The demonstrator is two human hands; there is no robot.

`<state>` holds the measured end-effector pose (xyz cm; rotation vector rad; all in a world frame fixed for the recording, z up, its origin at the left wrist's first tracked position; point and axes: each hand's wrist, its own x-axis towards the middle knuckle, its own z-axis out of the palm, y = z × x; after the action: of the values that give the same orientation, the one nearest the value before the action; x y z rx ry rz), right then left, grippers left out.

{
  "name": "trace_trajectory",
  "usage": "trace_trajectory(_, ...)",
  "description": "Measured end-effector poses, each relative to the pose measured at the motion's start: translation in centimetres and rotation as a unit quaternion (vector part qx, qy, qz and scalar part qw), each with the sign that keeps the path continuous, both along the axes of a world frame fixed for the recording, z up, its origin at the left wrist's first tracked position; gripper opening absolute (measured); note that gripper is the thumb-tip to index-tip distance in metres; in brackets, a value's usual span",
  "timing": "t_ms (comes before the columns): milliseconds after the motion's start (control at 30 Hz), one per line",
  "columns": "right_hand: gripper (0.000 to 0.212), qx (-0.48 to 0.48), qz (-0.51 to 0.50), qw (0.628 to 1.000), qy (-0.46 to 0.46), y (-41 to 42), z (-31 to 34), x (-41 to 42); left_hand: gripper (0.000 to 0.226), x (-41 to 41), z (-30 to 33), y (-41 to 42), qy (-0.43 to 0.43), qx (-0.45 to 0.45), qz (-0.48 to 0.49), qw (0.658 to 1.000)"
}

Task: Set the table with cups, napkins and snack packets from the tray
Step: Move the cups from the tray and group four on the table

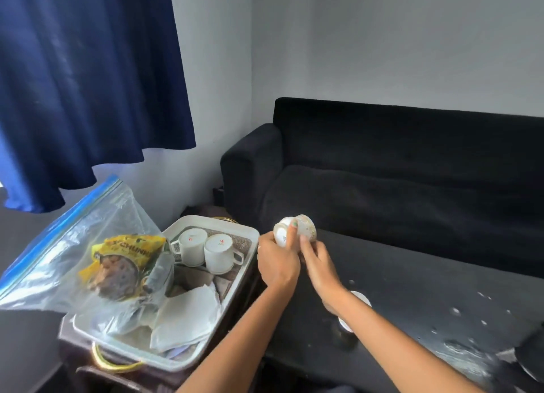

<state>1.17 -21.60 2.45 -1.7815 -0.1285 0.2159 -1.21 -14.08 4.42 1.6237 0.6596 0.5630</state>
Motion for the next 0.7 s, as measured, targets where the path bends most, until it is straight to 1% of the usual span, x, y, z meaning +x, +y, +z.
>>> trace_trajectory(67, 0.061, 0.048, -0.013, 0.998, 0.037, -1.9, -0.3, -0.2, 0.057, -0.5, -0.6, -2.2, -0.001, -0.007, -0.018, 1.000)
trace_trajectory(133, 0.050, 0.089, -0.035, 0.994, 0.056, -3.8, -0.4, -0.3, 0.056, -0.9, -1.3, -4.3, -0.009, -0.026, -0.043, 0.999)
trace_trajectory(167, 0.046, 0.101, -0.049, 0.991, 0.069, -4.9, -0.4, -0.5, 0.056, -1.1, -1.5, -5.4, -0.012, -0.033, -0.055, 0.998)
trace_trajectory(267, 0.046, 0.124, -0.076, 0.984, 0.103, -8.2, -0.4, -0.9, 0.053, -1.4, -2.1, -8.3, -0.011, -0.059, -0.081, 0.995)
trace_trajectory(400, 0.045, 0.145, -0.059, 0.977, 0.142, -12.5, -0.3, -1.6, 0.054, -2.1, -2.2, -11.4, -0.005, -0.101, -0.133, 0.986)
trace_trajectory(467, 0.053, 0.155, -0.040, 0.974, 0.161, -14.5, -0.3, -1.9, 0.056, -2.6, -2.3, -12.2, 0.005, -0.113, -0.156, 0.981)
trace_trajectory(567, 0.060, 0.168, -0.023, 0.971, 0.168, -16.8, -0.6, -2.2, 0.065, -3.1, -2.5, -13.2, 0.034, -0.121, -0.209, 0.970)
trace_trajectory(700, 0.054, 0.179, -0.048, 0.972, 0.144, -18.1, -1.0, -2.5, 0.058, -3.6, -2.8, -14.1, 0.077, -0.095, -0.263, 0.957)
